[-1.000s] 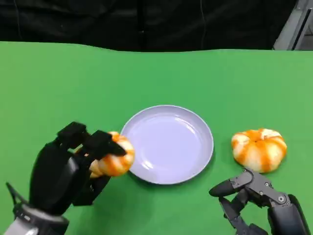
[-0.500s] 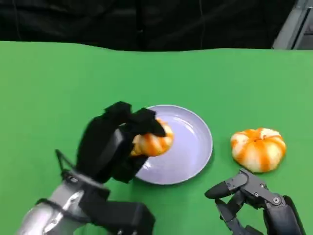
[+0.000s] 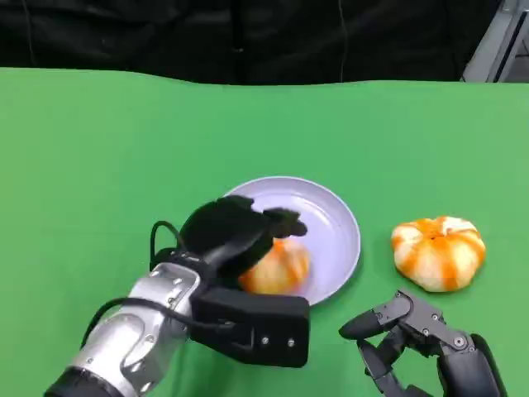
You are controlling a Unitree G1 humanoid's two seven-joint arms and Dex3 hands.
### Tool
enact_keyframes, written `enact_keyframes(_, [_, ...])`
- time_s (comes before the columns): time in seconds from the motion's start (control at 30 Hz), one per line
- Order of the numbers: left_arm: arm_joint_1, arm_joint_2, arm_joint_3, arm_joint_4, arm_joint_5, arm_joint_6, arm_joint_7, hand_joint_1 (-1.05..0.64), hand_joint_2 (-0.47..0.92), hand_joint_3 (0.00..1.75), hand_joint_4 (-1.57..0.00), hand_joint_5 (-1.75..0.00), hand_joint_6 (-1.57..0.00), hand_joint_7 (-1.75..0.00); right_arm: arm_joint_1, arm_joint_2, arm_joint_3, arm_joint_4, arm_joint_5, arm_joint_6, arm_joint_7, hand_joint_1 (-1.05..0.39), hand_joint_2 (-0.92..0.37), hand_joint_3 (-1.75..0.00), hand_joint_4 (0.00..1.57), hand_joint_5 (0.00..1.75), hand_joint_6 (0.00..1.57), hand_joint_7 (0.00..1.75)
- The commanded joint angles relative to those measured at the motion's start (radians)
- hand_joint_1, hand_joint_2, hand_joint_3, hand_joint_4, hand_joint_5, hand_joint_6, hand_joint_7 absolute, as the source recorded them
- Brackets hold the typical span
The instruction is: Grasp the bread from the table and place it into the plate.
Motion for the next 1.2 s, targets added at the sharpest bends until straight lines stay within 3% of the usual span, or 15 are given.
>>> enact_keyframes(0.03, [0.028,0.045,-0.021,-0.079,-0.004,0.094,-0.181,-0.8,0.92,0.5,0.0,-0.01,-0.03,-0.01,0.008,0.001,0.0,-0.01,0.012,0.01,-0.003,-0.18,-0.75,-0.67,0.67,1.53,0.63,1.08])
enact_keyframes(0.13, [0.036,0.059,-0.024,-0.106,-0.012,0.12,-0.236,-0.9,0.92,0.59,0.0,0.0,-0.03,-0.01,0.006,-0.001,-0.002,-0.008,0.014,0.009,-0.003,-0.18,-0.75,-0.67,0.67,1.53,0.63,1.08])
enact_keyframes(0.37, [0.099,0.122,0.024,-0.209,-0.082,0.092,-0.24,-0.94,0.92,0.62,0.0,0.0,-0.02,-0.01,0.007,-0.003,-0.006,-0.006,0.017,0.005,-0.003,-0.17,-0.74,-0.68,0.67,1.53,0.62,1.08])
enact_keyframes(0.53, [0.233,0.179,0.172,-0.362,-0.252,-0.024,-0.185,-0.85,0.92,0.56,0.0,0.0,-0.05,-0.02,0.011,-0.003,-0.008,-0.017,0.015,0.012,-0.002,-0.17,-0.73,-0.69,0.68,1.53,0.63,1.09])
enact_keyframes(0.67, [0.323,0.187,0.266,-0.419,-0.37,-0.121,-0.133,-0.75,0.92,0.46,-0.12,-0.07,-0.12,-0.05,0.014,-0.004,-0.009,-0.023,0.017,0.015,0.002,-0.17,-0.73,-0.7,0.67,1.53,0.62,1.09])
enact_keyframes(0.8, [0.432,0.167,0.378,-0.416,-0.536,-0.286,-0.053,-0.53,0.92,0.33,-0.38,-0.24,-0.35,-0.14,0.013,-0.006,-0.013,-0.024,0.016,0.016,0.002,-0.18,-0.73,-0.7,0.68,1.52,0.62,1.09])
enact_keyframes(0.87, [0.47,0.158,0.419,-0.407,-0.6,-0.348,-0.035,-0.49,0.92,0.3,-0.44,-0.29,-0.41,-0.16,0.011,-0.008,-0.016,-0.022,0.02,0.016,0.006,-0.18,-0.73,-0.7,0.68,1.52,0.62,1.09])
enact_keyframes(0.9, [0.49,0.153,0.44,-0.402,-0.631,-0.377,-0.028,-0.4,0.92,0.27,-0.53,-0.48,-0.56,-0.18,0.01,-0.009,-0.017,-0.021,0.021,0.015,0.007,-0.19,-0.73,-0.69,0.68,1.52,0.62,1.09])
enact_keyframes(0.97, [0.528,0.137,0.479,-0.388,-0.699,-0.437,-0.018,-0.35,0.92,0.26,-0.56,-0.61,-0.65,-0.17,0.007,-0.011,-0.02,-0.019,0.026,0.015,0.01,-0.19,-0.74,-0.69,0.67,1.52,0.62,1.09])
enact_keyframes(1.0, [0.55,0.127,0.5,-0.378,-0.736,-0.469,-0.014,-0.24,0.92,0.25,-0.69,-0.76,-0.81,-0.25,0.006,-0.012,-0.022,-0.019,0.027,0.015,0.011,-0.18,-0.73,-0.69,0.67,1.52,0.62,1.09])
enact_keyframes(1.03, [0.566,0.119,0.516,-0.37,-0.762,-0.493,-0.012,-0.17,0.9,0.28,-0.75,-0.89,-0.91,-0.32,0.005,-0.012,-0.023,-0.019,0.028,0.015,0.012,-0.18,-0.73,-0.69,0.67,1.52,0.62,1.09])
enact_keyframes(1.1, [0.597,0.114,0.544,-0.357,-0.798,-0.528,-0.016,-0.12,0.83,0.39,-0.79,-1.02,-0.97,-0.41,0.006,-0.014,-0.026,-0.021,0.03,0.016,0.014,-0.18,-0.73,-0.69,0.67,1.52,0.62,1.09])
enact_keyframes(1.13, [0.612,0.114,0.556,-0.353,-0.811,-0.541,-0.02,-0.02,0.67,0.74,-0.86,-1.22,-1.04,-0.61,0.007,-0.016,-0.027,-0.023,0.031,0.017,0.015,-0.18,-0.73,-0.69,0.67,1.52,0.63,1.09])
enact_keyframes(1.2, [0.659,0.098,0.581,-0.35,-0.862,-0.56,-0.025,0.06,0.44,1.19,-0.91,-1.39,-1.02,-0.91,0.007,-0.022,-0.033,-0.023,0.033,0.016,0.018,-0.19,-0.73,-0.69,0.67,1.52,0.63,1.08])
